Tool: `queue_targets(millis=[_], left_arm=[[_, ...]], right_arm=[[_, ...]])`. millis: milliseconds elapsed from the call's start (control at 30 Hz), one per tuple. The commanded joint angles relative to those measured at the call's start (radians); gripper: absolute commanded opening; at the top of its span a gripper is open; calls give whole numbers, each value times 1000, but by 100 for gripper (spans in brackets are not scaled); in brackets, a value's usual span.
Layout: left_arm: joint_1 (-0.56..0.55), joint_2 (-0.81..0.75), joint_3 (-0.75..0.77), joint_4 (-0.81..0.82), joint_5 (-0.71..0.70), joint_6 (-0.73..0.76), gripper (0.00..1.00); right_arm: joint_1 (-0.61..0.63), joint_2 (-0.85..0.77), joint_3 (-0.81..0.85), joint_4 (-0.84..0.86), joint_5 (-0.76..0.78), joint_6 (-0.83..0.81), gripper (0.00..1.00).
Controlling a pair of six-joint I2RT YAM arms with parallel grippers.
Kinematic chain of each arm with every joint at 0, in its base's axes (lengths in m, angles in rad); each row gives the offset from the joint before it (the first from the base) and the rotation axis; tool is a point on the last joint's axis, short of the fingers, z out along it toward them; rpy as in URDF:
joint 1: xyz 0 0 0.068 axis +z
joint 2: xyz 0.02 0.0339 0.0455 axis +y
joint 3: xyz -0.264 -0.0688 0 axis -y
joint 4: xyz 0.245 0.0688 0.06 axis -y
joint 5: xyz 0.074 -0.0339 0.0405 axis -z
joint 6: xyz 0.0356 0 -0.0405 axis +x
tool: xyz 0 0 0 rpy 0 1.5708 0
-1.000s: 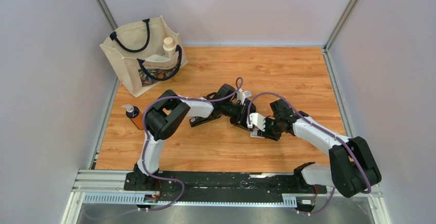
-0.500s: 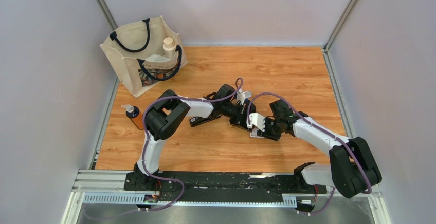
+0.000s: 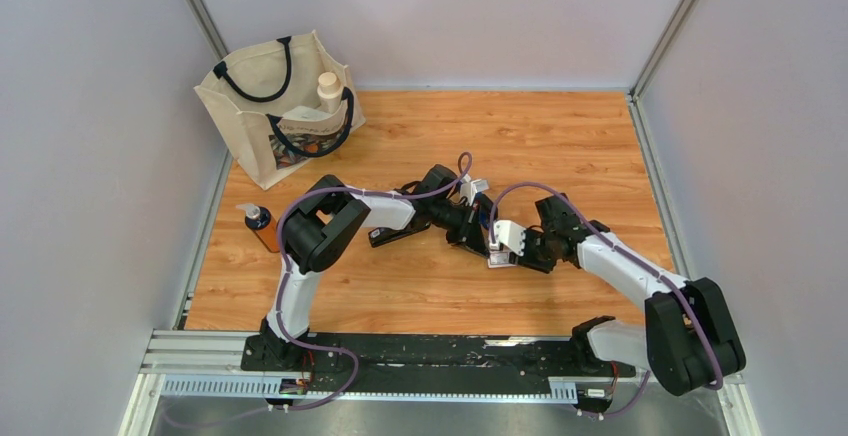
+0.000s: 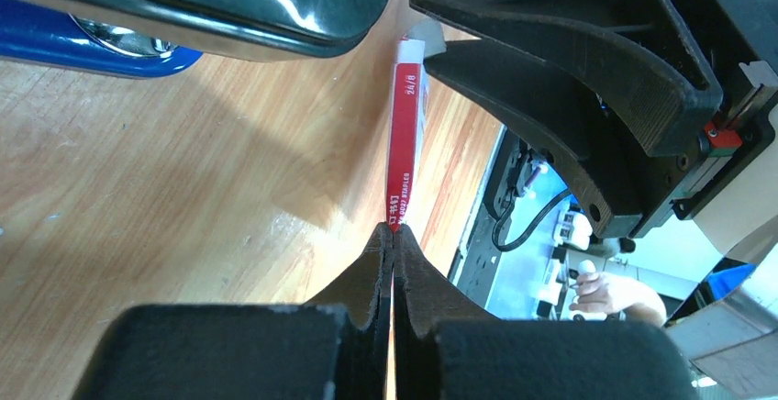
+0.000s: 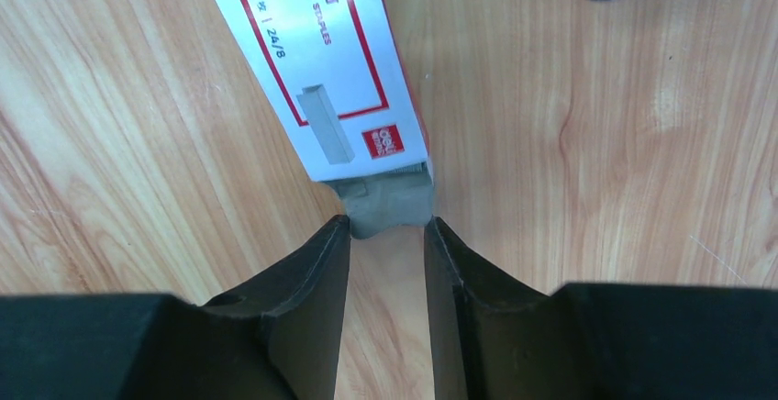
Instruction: Load the staples into the stapler
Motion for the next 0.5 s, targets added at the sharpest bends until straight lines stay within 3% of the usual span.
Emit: queue_targets(millis=[0,233,467], left_arm=[[4,-2,-11,20,20,0,0],[4,3,-11,19,23,4,0],[6,3,-14,16,16,10,0]], right_arm=[[-14,-21,-20,-33,41,-36,38],[-31,-16,32,-86,-31,1,40],[-94,111,251,-318,-137,157,48]])
